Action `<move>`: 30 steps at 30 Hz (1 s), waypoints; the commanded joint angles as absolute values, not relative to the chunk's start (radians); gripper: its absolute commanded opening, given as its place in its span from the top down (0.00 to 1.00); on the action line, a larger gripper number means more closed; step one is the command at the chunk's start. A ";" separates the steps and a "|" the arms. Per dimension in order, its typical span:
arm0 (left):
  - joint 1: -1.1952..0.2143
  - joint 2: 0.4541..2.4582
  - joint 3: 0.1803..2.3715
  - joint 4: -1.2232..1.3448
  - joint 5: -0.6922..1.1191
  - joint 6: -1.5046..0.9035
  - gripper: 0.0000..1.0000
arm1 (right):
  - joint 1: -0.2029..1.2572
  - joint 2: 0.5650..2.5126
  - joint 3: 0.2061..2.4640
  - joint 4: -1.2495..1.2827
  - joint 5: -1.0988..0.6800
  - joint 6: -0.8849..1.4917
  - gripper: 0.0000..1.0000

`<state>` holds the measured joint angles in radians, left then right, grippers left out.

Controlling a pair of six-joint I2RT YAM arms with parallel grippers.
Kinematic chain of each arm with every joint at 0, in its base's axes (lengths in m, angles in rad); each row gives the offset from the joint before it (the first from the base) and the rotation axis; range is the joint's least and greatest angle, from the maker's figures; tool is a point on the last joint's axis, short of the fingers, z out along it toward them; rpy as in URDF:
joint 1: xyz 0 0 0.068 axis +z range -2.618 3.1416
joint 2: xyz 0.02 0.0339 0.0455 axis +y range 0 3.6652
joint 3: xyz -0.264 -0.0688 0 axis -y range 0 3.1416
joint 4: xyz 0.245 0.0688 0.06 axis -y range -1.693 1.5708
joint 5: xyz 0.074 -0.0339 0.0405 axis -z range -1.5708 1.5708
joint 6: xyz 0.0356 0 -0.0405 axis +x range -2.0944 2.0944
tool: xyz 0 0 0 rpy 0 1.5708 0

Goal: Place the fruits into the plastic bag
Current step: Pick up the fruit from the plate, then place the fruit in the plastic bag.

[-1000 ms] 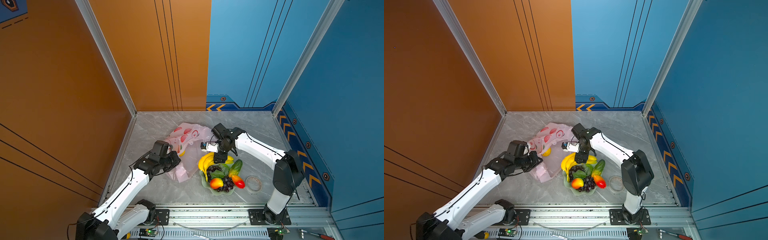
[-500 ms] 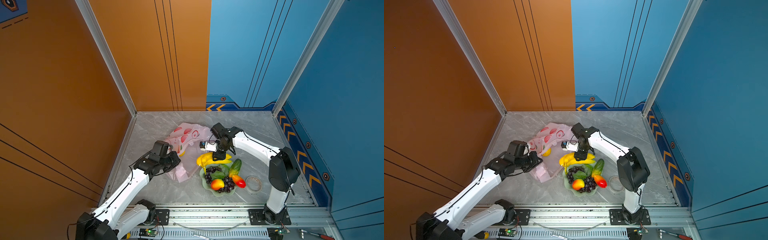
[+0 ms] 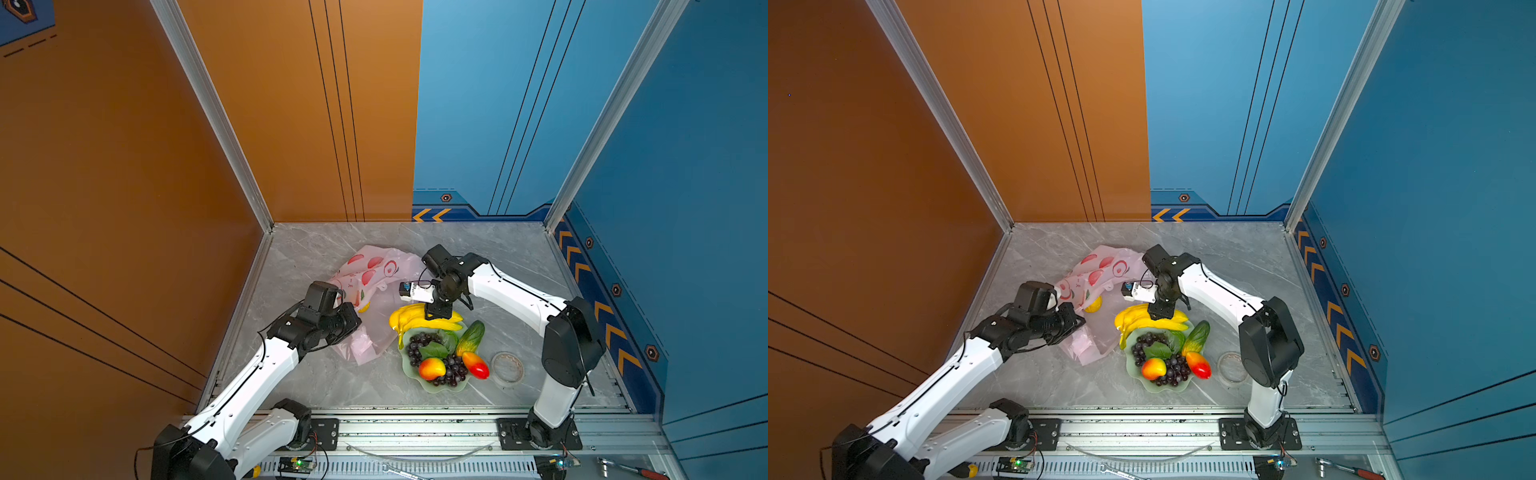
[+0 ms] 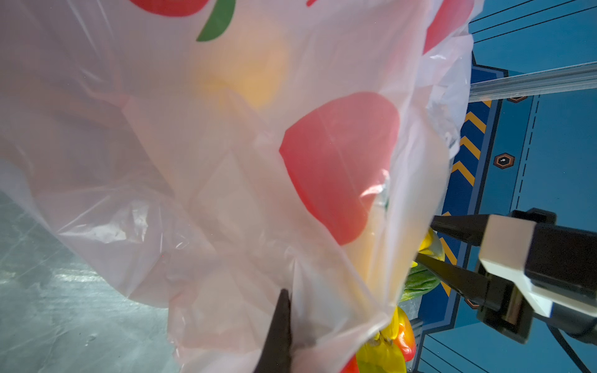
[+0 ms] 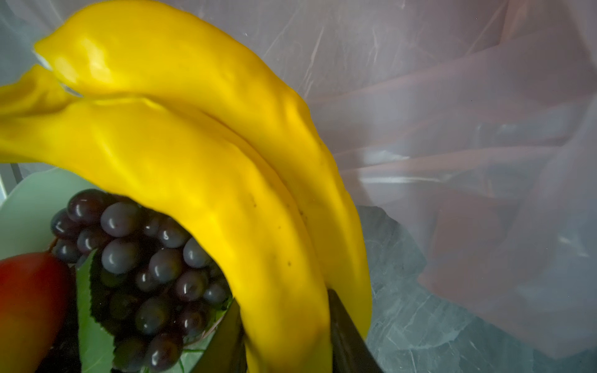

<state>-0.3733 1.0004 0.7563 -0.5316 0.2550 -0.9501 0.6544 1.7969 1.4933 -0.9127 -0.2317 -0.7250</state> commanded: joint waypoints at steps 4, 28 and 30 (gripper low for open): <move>-0.368 0.995 0.770 -0.554 0.253 -0.934 1.00 | 0.656 1.734 1.507 -0.933 -0.259 -0.690 0.67; -0.362 0.983 0.796 -0.553 0.261 -0.927 1.00 | 0.572 1.318 1.119 -0.135 -0.713 0.699 0.69; -0.361 0.983 0.806 -0.553 0.265 -0.921 1.00 | 0.587 1.299 1.103 -0.159 -0.722 0.765 0.68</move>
<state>-0.3721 0.9913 0.7654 -0.5358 0.2554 -0.9463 0.5678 1.3457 1.1233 -0.2619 -0.6613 0.5087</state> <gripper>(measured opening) 0.045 0.317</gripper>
